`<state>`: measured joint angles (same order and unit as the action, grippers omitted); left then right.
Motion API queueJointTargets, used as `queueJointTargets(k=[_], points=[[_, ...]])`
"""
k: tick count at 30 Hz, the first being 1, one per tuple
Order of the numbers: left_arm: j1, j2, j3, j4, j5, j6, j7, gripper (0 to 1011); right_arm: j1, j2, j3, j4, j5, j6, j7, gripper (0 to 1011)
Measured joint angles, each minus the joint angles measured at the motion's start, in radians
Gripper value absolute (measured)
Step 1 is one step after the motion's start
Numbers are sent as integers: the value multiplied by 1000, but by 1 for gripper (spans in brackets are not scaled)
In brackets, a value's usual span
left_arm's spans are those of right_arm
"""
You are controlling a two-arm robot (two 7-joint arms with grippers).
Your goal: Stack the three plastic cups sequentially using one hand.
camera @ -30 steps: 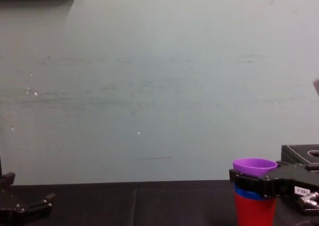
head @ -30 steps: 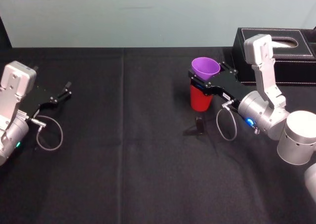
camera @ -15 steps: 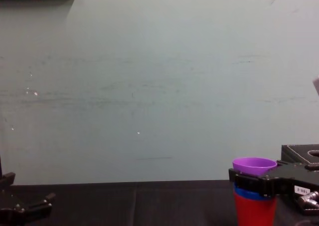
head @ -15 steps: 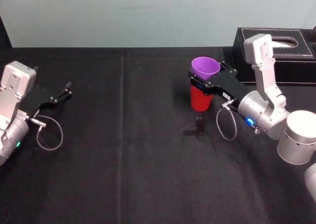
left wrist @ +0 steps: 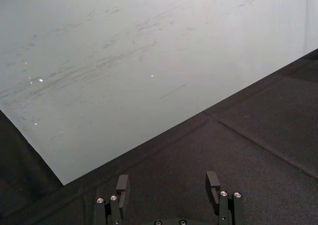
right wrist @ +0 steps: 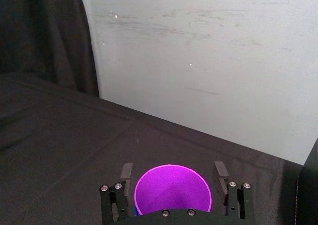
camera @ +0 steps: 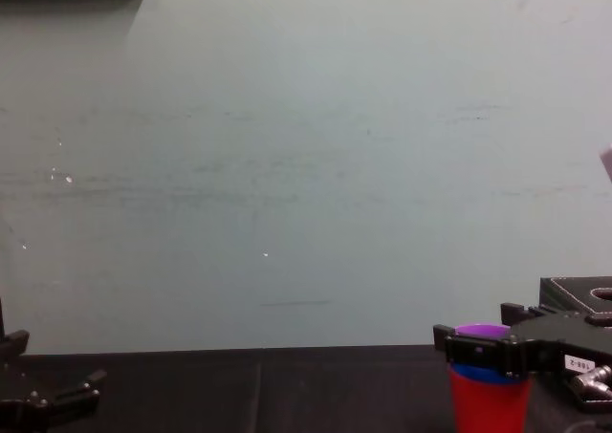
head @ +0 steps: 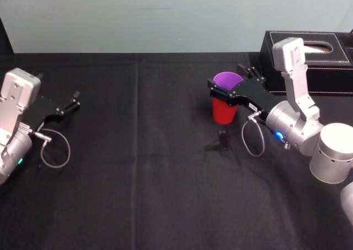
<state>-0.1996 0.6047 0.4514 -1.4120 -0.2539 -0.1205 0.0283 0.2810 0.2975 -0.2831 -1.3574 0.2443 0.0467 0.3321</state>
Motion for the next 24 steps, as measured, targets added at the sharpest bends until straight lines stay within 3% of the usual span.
queueJointTargets(k=[9,19,24], points=[[0,0,0,0,0,0,0,1005,-16,2,-2,-26,-1,-4,-1,1004],[0,0,0,0,0,0,0,1005,-97,19,18,-169,0,-3,-25,1004],[0,0,0,0,0,0,0,1005,-169,29,37,-255,8,3,-47,1004]])
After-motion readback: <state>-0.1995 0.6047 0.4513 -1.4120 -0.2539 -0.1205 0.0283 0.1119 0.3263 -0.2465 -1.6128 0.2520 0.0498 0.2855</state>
